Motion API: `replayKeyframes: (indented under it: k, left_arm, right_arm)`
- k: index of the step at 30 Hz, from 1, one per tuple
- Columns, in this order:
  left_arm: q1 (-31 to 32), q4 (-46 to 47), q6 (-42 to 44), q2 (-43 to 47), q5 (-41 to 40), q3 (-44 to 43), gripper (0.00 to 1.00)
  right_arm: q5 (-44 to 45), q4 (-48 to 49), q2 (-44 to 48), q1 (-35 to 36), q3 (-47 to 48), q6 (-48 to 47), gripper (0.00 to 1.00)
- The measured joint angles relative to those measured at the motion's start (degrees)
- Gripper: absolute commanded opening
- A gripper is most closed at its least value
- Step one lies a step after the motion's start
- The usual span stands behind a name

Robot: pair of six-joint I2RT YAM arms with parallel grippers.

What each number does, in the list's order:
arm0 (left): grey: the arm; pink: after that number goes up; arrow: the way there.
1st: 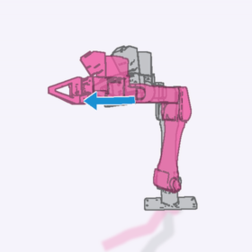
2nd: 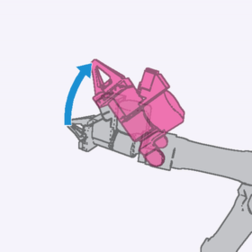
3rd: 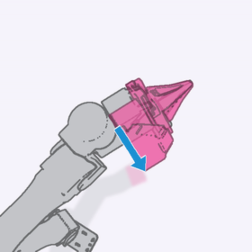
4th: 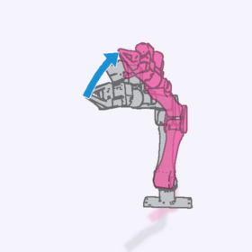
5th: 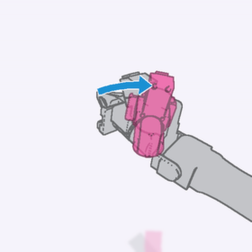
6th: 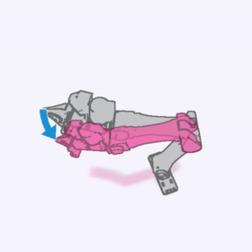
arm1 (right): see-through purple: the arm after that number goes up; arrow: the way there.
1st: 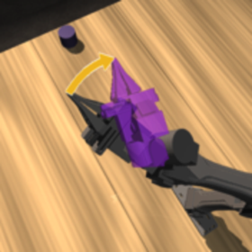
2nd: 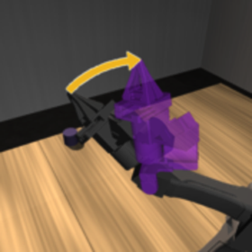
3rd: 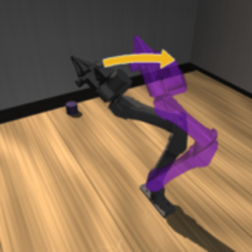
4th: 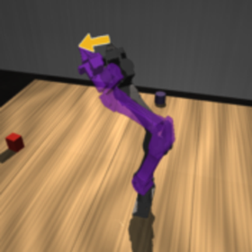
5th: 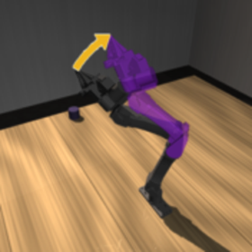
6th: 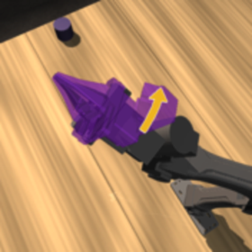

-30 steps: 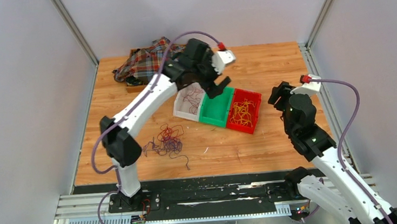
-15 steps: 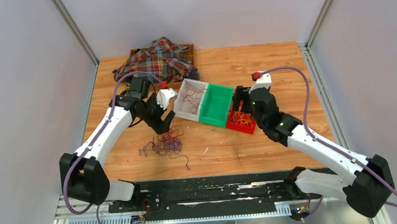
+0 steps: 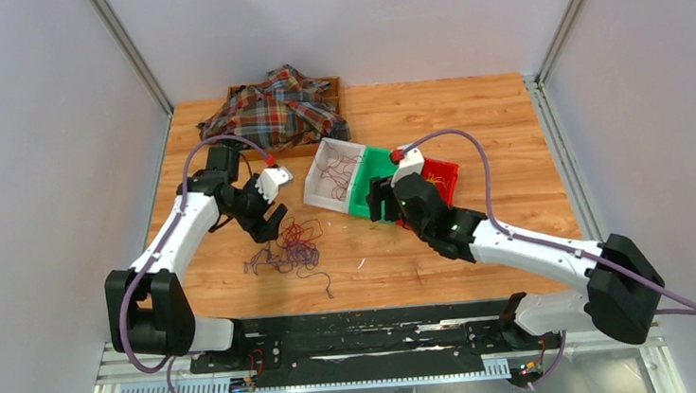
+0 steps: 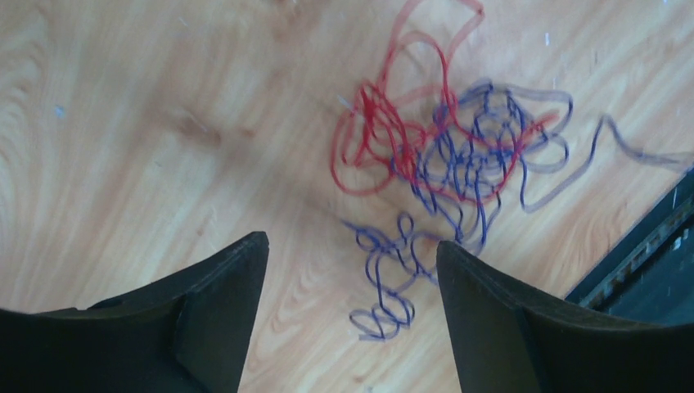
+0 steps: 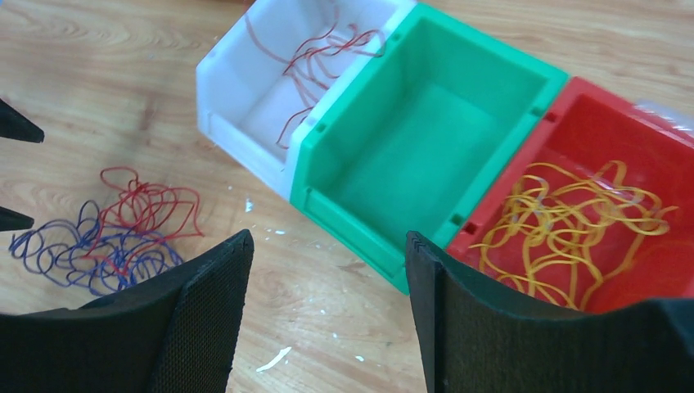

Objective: Untangle the cables

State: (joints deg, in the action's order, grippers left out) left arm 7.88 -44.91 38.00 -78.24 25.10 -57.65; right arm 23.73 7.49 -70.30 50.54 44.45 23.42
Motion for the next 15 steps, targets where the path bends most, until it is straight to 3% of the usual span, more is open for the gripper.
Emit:
replayKeyframes:
  k: [5, 11, 15]
  left_arm:
    - [-1.75, -6.93, 13.2, 0.33, 0.74, 2.62, 0.78]
    - [-1.75, -10.36, 22.73, 0.7, -0.44, 6.01, 0.72]
    - [-1.77, -9.97, 25.81, 0.7, -2.21, 8.07, 0.62]
  right_arm:
    - [-2.6, 2.97, -5.2, 2.64, 0.13, 0.0, 0.68]
    - [-4.42, 3.63, -9.99, 4.5, 1.4, 0.22, 0.68]
    - [-5.27, 4.39, -10.75, 4.7, 1.77, 1.05, 0.68]
